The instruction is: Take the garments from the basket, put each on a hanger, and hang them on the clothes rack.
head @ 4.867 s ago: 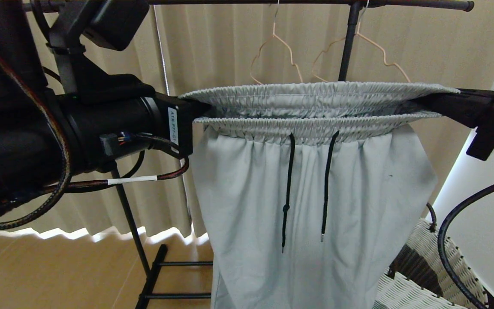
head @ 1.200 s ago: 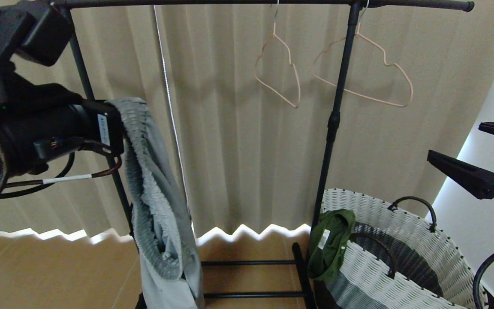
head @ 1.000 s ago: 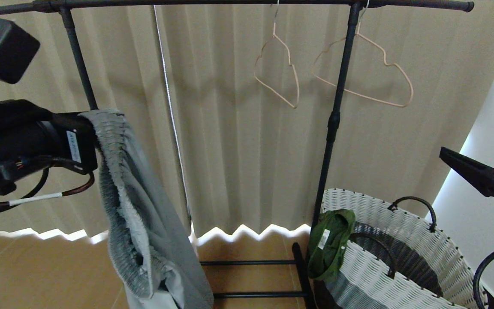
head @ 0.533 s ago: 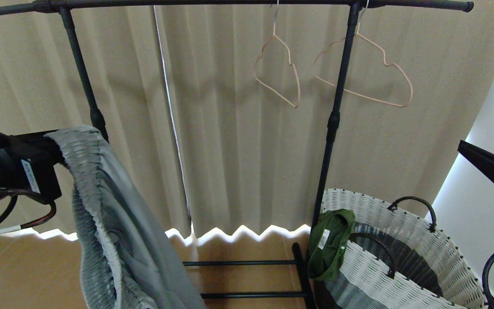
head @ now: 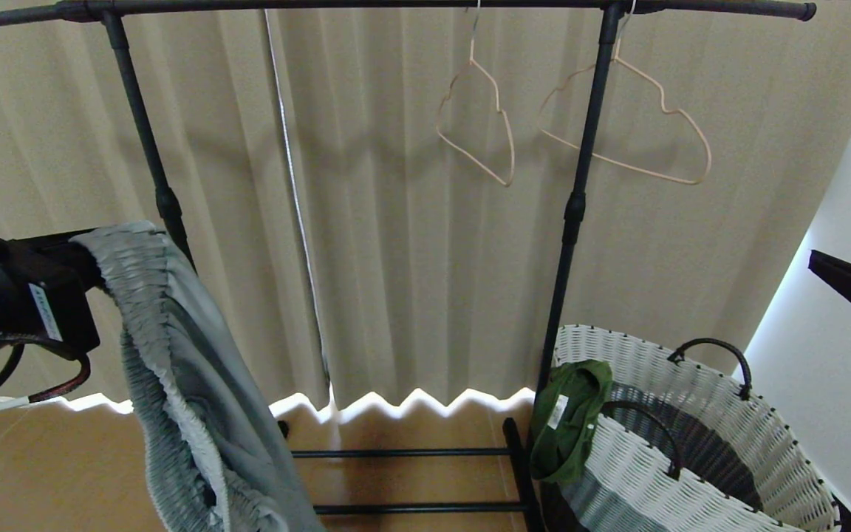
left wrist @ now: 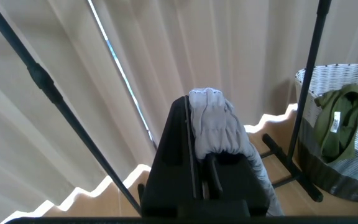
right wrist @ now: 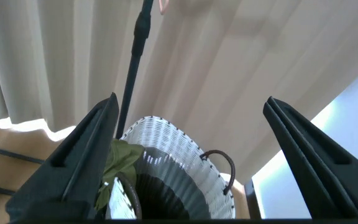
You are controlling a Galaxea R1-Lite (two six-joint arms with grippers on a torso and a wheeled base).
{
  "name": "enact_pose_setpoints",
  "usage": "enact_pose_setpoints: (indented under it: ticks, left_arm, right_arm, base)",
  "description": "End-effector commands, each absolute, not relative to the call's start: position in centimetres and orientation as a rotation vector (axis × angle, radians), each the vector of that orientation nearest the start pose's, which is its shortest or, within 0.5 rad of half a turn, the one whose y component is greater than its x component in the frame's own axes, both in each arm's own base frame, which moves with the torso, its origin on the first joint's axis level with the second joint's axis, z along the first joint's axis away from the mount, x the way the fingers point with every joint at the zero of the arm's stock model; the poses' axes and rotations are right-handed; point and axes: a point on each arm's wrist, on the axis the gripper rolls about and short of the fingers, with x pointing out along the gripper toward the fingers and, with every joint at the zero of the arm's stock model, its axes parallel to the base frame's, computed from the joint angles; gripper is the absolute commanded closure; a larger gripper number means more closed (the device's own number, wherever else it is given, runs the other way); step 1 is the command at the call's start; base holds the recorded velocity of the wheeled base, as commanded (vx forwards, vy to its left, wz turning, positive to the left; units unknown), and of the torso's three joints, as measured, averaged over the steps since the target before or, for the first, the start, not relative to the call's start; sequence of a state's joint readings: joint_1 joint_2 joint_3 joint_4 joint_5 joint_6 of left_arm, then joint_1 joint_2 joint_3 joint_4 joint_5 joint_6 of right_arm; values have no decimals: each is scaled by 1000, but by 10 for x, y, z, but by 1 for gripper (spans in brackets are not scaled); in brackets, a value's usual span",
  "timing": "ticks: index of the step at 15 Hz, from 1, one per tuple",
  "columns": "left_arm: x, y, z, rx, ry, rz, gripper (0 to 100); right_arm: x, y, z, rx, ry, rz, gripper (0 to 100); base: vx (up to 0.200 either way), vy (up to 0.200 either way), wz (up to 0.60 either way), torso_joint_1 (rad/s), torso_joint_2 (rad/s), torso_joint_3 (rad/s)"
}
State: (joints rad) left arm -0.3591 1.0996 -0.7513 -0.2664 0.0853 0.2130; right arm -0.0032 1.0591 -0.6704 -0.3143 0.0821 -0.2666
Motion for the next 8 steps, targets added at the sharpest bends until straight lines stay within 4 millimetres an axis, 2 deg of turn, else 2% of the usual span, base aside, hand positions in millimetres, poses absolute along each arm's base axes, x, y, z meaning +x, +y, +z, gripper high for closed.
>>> enact_pose_setpoints:
  ticks: [1,4,8]
  left_arm:
    - [146,-53,267,232,59,-281,100]
    - [145,-52,267,232,59,-281,100]
    - [145,-52,267,231,58,-281,100]
  right_arm:
    - [151,1,256,-263,75,88,0]
    - [155,1,255,-261,81,87,0]
    - [155,1,255,-261,80,88,0]
  base:
    - [0,0,0,0,0,0]
    - [0,0,0,15,-38,-7]
    - [0,0,0,138,-193,-224]
